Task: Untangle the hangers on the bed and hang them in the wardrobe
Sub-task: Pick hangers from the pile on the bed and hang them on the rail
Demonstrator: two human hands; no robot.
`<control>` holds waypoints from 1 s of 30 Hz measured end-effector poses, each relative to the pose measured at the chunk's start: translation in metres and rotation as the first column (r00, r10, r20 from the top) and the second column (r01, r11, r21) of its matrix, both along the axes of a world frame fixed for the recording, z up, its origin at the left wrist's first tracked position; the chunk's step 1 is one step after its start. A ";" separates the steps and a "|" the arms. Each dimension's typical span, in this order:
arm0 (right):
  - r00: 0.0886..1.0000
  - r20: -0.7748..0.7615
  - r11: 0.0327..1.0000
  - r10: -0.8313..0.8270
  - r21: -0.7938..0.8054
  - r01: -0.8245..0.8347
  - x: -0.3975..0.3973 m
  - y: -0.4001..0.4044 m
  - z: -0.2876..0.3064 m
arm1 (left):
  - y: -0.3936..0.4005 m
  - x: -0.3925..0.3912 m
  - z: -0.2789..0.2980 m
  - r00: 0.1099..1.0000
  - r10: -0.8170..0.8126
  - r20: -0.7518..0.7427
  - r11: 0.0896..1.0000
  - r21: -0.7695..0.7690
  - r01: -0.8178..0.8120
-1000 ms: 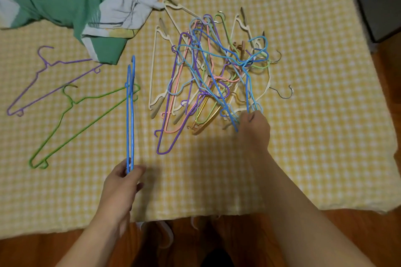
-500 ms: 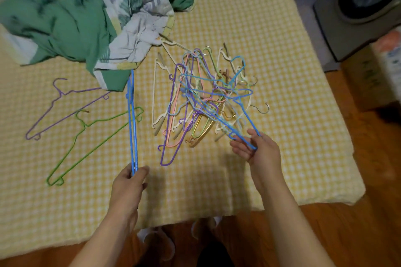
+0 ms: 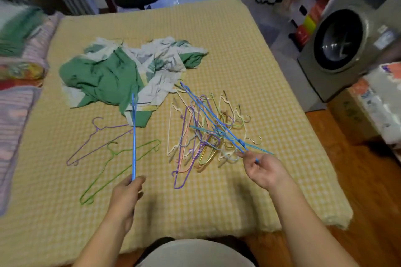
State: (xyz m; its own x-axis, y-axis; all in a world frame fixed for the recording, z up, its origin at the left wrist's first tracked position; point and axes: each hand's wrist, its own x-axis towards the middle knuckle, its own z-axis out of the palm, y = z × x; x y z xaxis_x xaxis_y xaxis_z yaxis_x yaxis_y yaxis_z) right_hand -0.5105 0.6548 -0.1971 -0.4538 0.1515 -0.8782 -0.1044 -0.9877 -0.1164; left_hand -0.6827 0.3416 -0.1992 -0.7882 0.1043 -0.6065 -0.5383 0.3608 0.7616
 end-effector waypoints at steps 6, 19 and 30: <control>0.994 -0.103 0.996 0.036 -0.083 -0.045 0.000 -0.014 -0.002 | -0.014 -0.010 0.005 0.999 0.048 0.000 0.999 0.025 -0.048; 0.989 0.137 0.998 -0.055 0.004 0.055 0.005 0.036 -0.038 | -0.029 -0.001 0.006 1.000 0.015 0.024 0.998 0.059 -0.016; 0.987 0.124 0.990 0.102 0.082 -0.113 0.018 0.031 -0.039 | -0.027 0.018 0.008 0.999 0.002 0.032 0.998 0.058 -0.004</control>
State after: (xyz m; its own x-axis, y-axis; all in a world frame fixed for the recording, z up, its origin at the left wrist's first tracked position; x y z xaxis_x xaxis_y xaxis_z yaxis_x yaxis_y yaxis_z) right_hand -0.4924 0.6856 -0.2362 -0.3647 0.1866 -0.9123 0.0218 -0.9777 -0.2087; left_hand -0.6651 0.3146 -0.1916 -0.7688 0.1379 -0.6244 -0.5636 0.3151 0.7636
